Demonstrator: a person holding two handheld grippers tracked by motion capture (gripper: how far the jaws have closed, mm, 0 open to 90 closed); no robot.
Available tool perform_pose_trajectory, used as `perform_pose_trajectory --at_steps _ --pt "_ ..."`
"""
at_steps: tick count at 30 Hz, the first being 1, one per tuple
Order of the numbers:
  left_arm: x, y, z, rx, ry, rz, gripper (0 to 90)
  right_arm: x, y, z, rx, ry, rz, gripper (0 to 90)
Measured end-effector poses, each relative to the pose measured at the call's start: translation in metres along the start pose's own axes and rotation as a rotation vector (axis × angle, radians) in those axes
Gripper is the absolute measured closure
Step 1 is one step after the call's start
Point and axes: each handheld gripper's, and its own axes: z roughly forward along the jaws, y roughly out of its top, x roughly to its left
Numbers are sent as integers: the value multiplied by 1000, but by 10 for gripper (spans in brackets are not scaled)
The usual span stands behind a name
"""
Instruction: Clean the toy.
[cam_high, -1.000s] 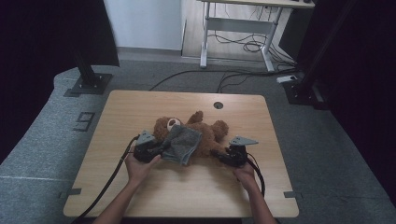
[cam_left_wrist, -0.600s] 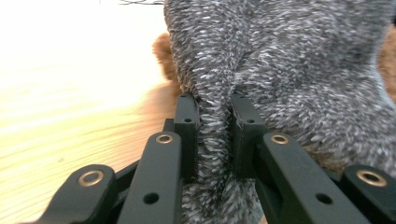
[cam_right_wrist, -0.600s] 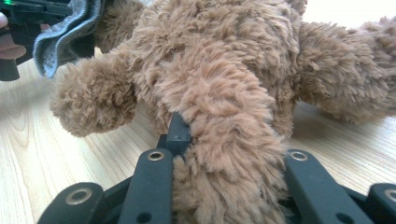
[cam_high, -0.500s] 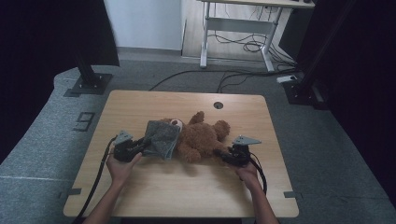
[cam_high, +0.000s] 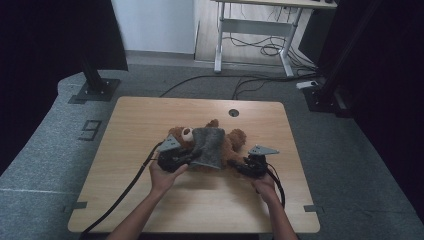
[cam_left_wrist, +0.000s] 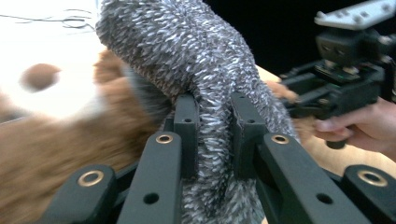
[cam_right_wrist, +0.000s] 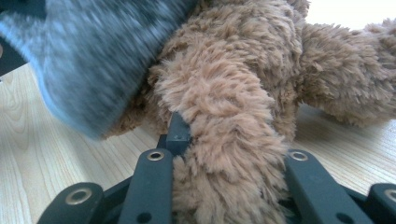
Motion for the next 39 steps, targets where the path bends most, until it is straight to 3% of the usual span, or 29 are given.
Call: perform_pose_trajectory --at_steps 6,10,15,18,23,27,32,39 --pt "-20 -3 30 58 -57 28 756 1 0 1 -1 -2 -4 675" --pt "-20 -12 45 101 -62 15 757 1 0 2 2 -1 -4 675" --pt "-19 -16 48 120 -30 40 761 1 0 2 9 -2 -9 675" --pt "-19 -17 45 128 2 67 764 1 0 1 10 -3 -15 675" --pt "-12 -21 38 118 7 41 764 1 -1 1 10 2 -21 675" --pt "-7 -23 29 111 32 48 765 0 -1 1 9 5 -22 675" --pt "8 -29 8 93 60 15 764 1 -2 0 11 11 -35 674" --pt "35 -39 -24 56 136 -22 763 1 -2 0 10 16 -37 671"
